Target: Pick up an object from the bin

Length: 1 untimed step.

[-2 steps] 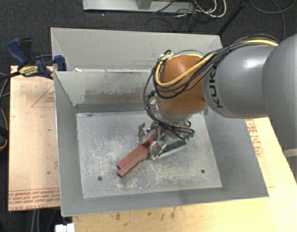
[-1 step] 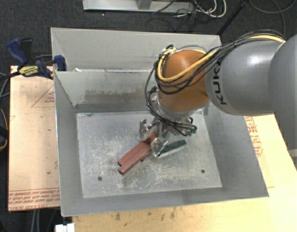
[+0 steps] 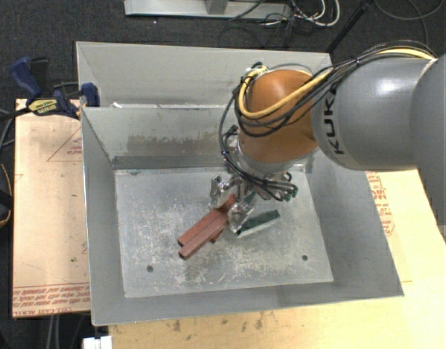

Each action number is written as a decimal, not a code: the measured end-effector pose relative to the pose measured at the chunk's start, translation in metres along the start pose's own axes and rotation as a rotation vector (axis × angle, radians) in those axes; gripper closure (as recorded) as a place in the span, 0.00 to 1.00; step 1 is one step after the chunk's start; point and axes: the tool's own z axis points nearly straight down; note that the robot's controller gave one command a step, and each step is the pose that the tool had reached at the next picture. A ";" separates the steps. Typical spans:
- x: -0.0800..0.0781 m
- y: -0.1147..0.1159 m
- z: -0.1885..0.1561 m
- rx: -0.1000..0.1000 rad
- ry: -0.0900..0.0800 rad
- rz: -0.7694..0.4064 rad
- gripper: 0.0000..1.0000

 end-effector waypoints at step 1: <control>0.001 0.001 -0.011 -0.002 0.003 0.000 1.00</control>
Offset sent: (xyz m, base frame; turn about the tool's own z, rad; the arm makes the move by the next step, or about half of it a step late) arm 0.0001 -0.0001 0.0391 0.0000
